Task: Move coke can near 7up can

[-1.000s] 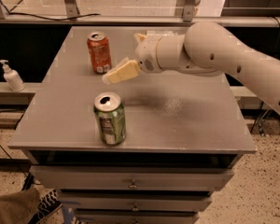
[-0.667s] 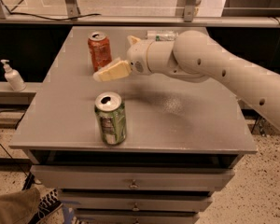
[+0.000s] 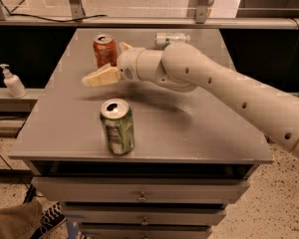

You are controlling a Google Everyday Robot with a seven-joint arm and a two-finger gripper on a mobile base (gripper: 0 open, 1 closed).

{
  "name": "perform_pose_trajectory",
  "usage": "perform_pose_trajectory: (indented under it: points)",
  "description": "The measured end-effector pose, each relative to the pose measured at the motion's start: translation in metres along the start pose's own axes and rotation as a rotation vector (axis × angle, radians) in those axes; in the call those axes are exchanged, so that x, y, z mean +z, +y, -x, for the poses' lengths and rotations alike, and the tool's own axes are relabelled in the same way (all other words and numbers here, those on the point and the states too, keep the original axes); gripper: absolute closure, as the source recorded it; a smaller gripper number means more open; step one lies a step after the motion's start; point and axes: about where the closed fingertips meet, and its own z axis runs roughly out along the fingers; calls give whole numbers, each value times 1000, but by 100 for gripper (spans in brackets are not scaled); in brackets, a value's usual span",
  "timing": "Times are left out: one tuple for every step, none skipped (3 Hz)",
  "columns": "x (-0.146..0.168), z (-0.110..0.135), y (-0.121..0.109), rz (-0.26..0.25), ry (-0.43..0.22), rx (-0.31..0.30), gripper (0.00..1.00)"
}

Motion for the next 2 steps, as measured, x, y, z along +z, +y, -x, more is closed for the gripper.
perform_pose_trajectory:
  points:
    - [22,9,0,8,-32,-11,18]
    - [23,9,-4,-7,-38,-15,40]
